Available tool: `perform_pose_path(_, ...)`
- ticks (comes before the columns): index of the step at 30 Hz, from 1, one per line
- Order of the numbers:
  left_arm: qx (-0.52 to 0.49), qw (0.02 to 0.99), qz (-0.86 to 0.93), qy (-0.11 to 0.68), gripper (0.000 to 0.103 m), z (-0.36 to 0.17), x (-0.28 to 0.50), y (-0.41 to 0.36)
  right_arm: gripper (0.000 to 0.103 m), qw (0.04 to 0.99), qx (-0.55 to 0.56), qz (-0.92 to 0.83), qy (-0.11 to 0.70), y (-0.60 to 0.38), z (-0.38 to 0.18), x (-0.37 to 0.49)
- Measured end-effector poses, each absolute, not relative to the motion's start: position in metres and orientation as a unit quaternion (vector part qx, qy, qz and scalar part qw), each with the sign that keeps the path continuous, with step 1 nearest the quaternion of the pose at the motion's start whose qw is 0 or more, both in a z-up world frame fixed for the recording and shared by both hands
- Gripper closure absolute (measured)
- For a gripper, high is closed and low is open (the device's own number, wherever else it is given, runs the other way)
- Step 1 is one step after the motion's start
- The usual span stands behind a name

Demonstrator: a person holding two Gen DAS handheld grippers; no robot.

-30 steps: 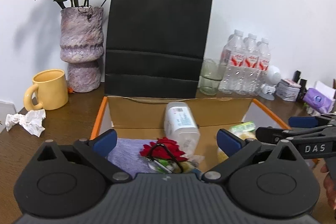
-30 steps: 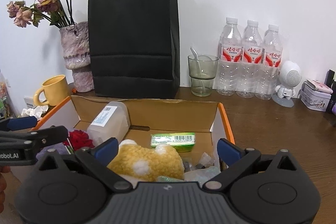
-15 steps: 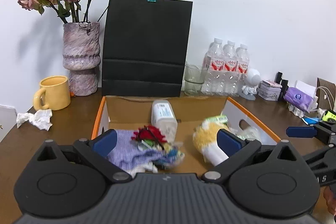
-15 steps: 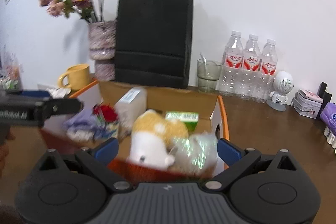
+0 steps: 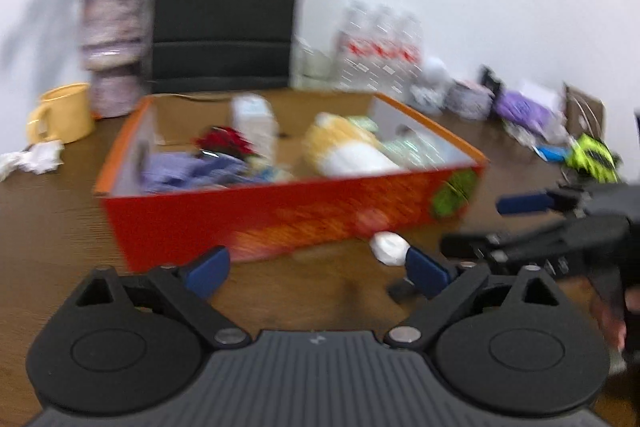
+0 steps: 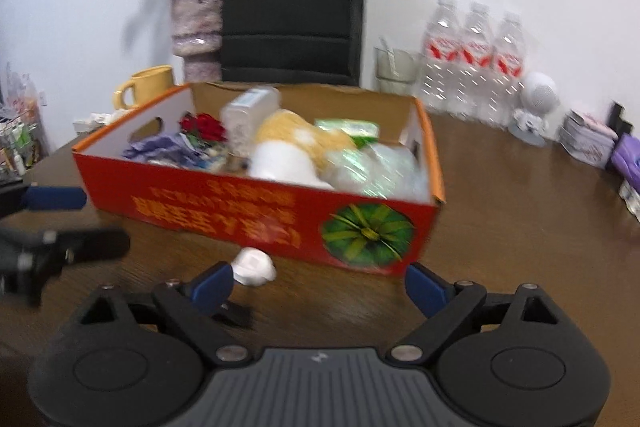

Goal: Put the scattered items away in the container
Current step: 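Grasp the small black clip with the left tool while the right tool grasps the white round cap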

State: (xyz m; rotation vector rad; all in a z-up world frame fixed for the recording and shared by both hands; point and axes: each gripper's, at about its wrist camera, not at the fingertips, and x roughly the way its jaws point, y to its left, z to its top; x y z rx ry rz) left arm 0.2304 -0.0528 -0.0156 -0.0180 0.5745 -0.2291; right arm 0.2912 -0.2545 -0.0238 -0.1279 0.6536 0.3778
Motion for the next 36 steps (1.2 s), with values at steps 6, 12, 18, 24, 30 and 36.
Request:
perform_pose_path(6, 0.018, 0.939, -0.144, 0.312, 0.026, -0.035, 0.242, -0.091, 0.017, 0.927, -0.040, 0.167, 0.333, -0.284, -0.033, 0.293)
perform_pose_path(12, 0.036, 0.936, -0.142, 0.320, 0.076, -0.043, 0.251, -0.101, 0.017, 0.926, -0.020, 0.165, 0.339, -0.299, -0.036, 0.297)
perform_pose_path(18, 0.040, 0.937, -0.146, 0.316, 0.091, -0.042, 0.247, -0.099, 0.017, 0.926, -0.026, 0.174, 0.334, -0.293, -0.035, 0.294)
perform_pose_path(24, -0.009, 0.947, -0.124, 0.297, 0.091, -0.032, 0.248, -0.069, 0.018, 0.925, -0.030, 0.192, 0.327, -0.276, -0.039, 0.290)
perform_pose_path(30, -0.049, 0.955, -0.094, 0.278, 0.091, -0.022, 0.247, -0.035, 0.038, 0.923, -0.043, 0.219, 0.312, -0.233, -0.040, 0.288)
perform_pose_path(36, -0.053, 0.956, -0.088, 0.274, 0.091, -0.021, 0.245, -0.021, 0.058, 0.919, -0.055, 0.211, 0.328, -0.199, -0.045, 0.299)
